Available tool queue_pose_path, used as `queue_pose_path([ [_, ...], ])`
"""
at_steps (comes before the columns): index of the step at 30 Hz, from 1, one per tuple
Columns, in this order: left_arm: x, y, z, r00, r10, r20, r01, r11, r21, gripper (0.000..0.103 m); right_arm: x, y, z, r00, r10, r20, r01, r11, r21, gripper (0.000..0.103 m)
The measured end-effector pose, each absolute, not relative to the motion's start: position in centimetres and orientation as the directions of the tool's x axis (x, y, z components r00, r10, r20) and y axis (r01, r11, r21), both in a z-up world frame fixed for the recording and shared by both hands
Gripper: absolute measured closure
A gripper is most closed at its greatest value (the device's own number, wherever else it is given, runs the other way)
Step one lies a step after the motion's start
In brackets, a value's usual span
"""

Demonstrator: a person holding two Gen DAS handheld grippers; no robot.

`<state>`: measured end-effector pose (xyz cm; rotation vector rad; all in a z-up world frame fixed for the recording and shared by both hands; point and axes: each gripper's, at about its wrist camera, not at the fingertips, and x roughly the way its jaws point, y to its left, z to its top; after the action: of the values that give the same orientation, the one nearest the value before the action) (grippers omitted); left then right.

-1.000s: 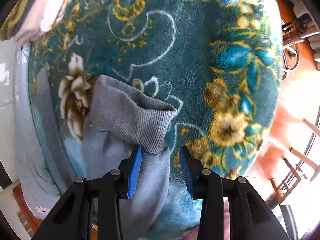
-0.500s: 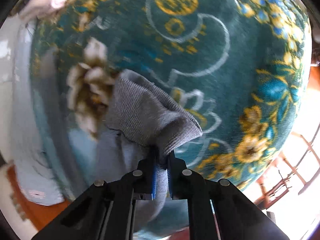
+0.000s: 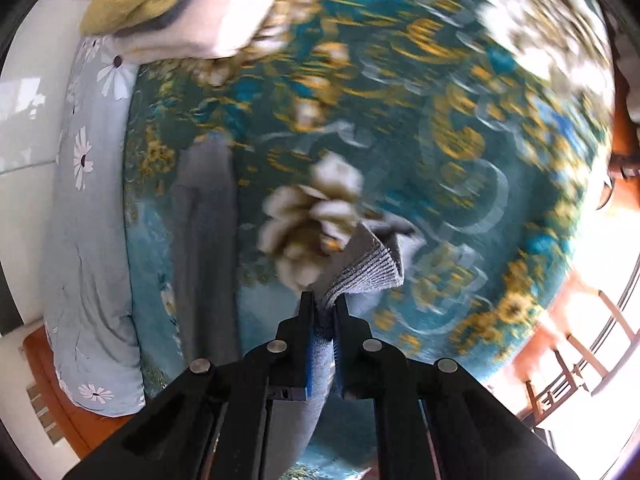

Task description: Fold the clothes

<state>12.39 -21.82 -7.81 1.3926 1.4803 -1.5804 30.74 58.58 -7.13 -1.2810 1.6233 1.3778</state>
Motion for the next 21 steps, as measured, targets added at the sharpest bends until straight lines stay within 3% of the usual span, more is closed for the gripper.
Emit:
queue_pose_path([
  [5,5.5,-21.8,-8.6,-0.344,0.308,-0.887,0.904,-0.144,-0.401,0.098,20.0,61.1,-8.2,-0.196,-0.289,-0.937,-0.966,-0.108,0.235,0.095],
  [12,-0.9,-22.4,-11.7,-0.303,0.303,-0.903,0.941,-0.055,-0.334,0.098,9.7,62.7,-11.8,-0.091,-0.337,-0.937,-0.979,-0.14,0.145,0.095],
  [16,-2.3,-22.6,-13.7,-0.289,0.306,-0.907,0.952,-0.011,-0.307,0.097,6.2,63.0,-13.4,-0.076,-0.335,-0.939,-0.979,-0.153,0.134,0.095],
  [21,-2.9,-23.3,-15.7,-0.343,0.311,-0.887,0.937,0.045,-0.346,0.097,3.9,63.4,-13.9,-0.171,-0.294,-0.94,-0.952,-0.195,0.234,0.088],
])
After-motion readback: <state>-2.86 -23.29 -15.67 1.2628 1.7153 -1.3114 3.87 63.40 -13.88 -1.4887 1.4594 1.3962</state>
